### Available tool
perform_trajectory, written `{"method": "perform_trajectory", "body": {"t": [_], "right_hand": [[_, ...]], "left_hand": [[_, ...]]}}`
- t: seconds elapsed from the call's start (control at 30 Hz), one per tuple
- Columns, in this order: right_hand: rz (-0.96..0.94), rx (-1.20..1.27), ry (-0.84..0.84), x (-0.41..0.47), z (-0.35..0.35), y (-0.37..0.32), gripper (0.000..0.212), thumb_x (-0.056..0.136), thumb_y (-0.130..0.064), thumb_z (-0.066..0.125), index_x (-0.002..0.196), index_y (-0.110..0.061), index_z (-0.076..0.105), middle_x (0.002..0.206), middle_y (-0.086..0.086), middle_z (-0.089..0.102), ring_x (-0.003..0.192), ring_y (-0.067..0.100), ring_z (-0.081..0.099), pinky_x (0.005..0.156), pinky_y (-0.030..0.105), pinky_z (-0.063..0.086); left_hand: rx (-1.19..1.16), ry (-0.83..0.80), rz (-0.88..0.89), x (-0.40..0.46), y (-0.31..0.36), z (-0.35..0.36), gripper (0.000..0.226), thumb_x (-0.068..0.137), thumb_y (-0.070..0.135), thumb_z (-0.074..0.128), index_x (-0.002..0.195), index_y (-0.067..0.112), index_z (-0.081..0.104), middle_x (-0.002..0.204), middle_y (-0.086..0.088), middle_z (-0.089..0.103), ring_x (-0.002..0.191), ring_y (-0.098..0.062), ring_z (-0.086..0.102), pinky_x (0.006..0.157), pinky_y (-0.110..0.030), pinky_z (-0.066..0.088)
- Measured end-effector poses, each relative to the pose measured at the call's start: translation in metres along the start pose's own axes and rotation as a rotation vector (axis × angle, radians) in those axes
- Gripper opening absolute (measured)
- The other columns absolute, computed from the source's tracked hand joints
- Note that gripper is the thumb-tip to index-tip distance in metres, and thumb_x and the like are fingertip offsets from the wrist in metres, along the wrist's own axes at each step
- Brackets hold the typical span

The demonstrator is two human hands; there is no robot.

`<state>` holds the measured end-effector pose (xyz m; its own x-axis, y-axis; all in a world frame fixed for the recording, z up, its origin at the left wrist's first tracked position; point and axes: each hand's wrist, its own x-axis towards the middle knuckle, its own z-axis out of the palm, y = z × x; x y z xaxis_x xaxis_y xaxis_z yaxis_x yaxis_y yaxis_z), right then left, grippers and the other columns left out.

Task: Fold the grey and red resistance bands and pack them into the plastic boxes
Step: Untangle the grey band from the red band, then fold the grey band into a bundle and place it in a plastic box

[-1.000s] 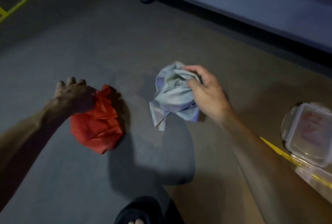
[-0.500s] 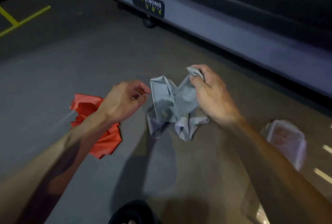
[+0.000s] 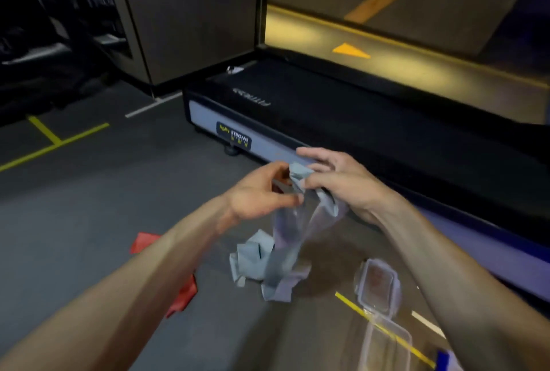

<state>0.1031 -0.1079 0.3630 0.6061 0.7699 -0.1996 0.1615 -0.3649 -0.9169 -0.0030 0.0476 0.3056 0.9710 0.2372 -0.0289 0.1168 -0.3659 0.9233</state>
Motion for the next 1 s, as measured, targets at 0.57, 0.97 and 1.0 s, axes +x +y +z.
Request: {"method": "perform_trajectory", "body": {"t": [0.57,0.97,1.0], "right_hand": [[0.069,0.051,0.205,-0.136,0.031,0.039,0.079,0.068,-0.018,0.094,0.133,-0.020,0.049,0.125,-0.004,0.061,0.107,0.008,0.061,0.081,0.019,0.048],[0.220,0.067,0.200,-0.155,0.021,0.067,0.027,0.095,-0.031,0.072,0.079,-0.009,0.071,0.064,0.000,0.060,0.050,0.008,0.051,0.048,0.019,0.036],[0.204,0.067,0.250,-0.154,0.017,0.066,0.030,0.094,-0.034,0.072,0.078,-0.009,0.070,0.065,0.000,0.059,0.054,0.010,0.051,0.050,0.023,0.035]], "left_hand": [[-0.096,0.381,-0.051,-0.090,0.110,0.048,0.013,0.099,0.011,0.056,0.087,0.016,0.055,0.075,-0.012,0.070,0.058,-0.023,0.068,0.055,-0.037,0.059],[-0.222,0.773,0.117,-0.100,0.097,0.015,0.011,0.093,0.017,0.058,0.096,0.027,0.056,0.094,0.000,0.067,0.085,-0.020,0.064,0.082,-0.049,0.054],[-0.181,0.744,0.115,-0.101,0.093,0.011,0.010,0.094,0.019,0.059,0.095,0.029,0.056,0.091,0.002,0.066,0.083,-0.019,0.064,0.082,-0.050,0.054]]}}
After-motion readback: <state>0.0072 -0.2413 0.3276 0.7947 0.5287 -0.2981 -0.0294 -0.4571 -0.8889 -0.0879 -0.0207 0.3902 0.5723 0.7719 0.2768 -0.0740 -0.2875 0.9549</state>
